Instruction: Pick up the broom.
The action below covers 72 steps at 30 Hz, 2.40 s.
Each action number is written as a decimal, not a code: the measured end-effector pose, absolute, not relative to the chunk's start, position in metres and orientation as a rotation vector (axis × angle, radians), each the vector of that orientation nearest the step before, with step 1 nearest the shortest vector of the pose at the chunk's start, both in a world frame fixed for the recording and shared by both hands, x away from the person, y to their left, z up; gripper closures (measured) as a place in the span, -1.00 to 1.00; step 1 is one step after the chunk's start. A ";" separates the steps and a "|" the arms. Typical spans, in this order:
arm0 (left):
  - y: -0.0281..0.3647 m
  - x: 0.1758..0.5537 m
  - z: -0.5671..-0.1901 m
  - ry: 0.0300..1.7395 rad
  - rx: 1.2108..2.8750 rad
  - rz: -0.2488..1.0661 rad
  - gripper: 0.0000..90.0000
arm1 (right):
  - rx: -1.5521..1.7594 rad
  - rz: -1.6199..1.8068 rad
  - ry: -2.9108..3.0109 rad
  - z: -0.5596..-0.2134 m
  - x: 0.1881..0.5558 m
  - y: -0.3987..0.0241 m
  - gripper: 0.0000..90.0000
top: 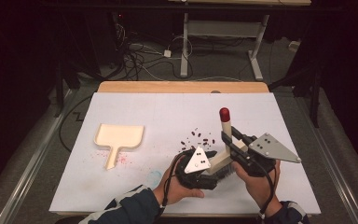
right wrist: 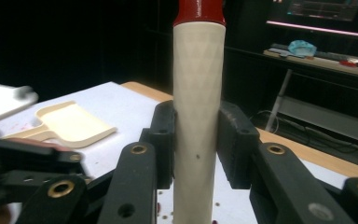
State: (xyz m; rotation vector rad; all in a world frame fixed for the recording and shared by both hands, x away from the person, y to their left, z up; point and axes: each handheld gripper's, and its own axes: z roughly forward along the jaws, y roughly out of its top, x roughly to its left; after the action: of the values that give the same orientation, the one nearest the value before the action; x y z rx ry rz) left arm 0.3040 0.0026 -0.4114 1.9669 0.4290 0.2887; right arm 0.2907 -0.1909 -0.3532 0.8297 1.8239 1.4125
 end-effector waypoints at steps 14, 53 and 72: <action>0.016 0.316 -0.417 0.437 1.974 0.237 0.34 | 0.785 1.429 1.849 -0.354 0.281 -0.176 0.56; 0.068 0.309 -0.409 0.033 2.254 0.122 0.30 | 0.087 1.109 2.773 -0.410 0.306 -0.167 0.49; 0.178 0.316 -0.416 0.586 2.093 0.627 -0.52 | 0.519 1.164 2.519 -0.388 0.329 -0.209 0.50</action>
State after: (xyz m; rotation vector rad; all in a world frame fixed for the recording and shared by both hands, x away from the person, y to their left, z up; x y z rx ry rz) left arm 0.3159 0.1777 -0.4157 2.0931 0.5856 0.6270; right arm 0.3292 -0.2092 -0.3882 0.5194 2.5194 1.1638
